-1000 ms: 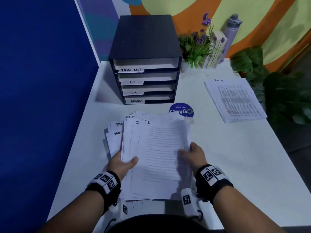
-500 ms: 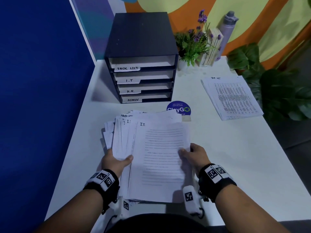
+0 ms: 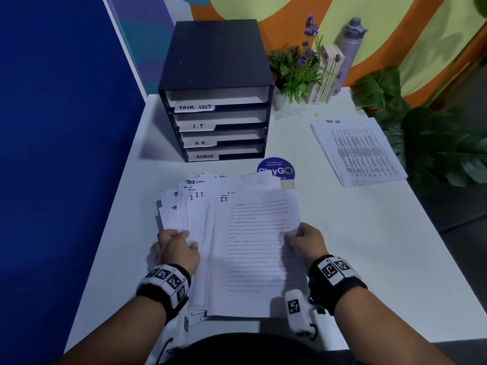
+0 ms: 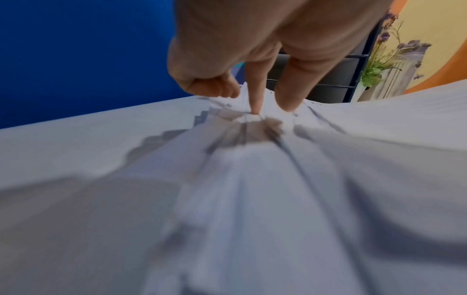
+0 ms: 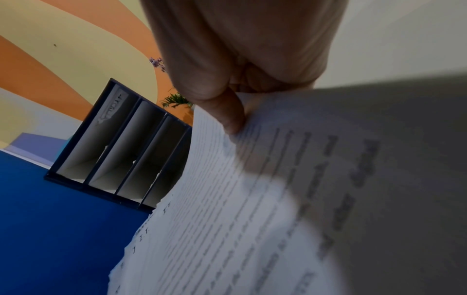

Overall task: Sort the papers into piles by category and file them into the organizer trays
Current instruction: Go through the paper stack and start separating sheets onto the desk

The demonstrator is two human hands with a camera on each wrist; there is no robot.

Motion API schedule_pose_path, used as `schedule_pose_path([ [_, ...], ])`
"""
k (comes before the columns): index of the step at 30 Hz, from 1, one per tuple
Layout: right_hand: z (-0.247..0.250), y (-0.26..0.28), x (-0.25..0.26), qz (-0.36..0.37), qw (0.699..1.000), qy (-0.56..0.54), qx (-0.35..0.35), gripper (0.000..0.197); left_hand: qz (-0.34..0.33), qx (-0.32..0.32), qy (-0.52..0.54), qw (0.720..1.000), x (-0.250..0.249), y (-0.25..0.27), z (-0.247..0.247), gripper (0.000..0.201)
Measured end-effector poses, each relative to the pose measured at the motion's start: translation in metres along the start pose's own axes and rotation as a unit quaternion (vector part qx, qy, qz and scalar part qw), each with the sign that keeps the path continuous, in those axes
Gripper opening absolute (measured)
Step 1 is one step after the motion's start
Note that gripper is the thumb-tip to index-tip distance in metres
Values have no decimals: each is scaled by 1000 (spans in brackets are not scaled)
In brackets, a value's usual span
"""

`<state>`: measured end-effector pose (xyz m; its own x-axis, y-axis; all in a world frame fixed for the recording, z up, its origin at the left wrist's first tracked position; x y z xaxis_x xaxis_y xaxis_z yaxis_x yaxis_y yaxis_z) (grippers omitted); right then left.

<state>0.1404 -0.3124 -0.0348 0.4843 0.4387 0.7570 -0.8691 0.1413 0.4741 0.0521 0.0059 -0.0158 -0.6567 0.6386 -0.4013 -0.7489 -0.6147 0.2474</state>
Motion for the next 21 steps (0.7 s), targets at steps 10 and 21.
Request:
schedule_pose_path([
  [10, -3, 9, 15, 60, 997, 40, -15, 34, -66, 85, 112, 988, -25, 2, -24, 22],
  [21, 21, 31, 74, 163, 962, -218, 2, 16, 26, 150, 411, 899, -53, -10, -15, 49],
])
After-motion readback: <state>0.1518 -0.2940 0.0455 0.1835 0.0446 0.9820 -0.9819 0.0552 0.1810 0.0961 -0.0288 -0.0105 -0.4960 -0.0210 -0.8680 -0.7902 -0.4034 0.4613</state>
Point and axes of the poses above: each hand's wrist, its own y-axis away from the middle knuckle, its own z-axis out of the back of the hand, x = y × z, the point moved 6 cm from there along -y, towards the middle knuckle, and after that the axes turned 2 degrees about -x, right-handed, at the moved point
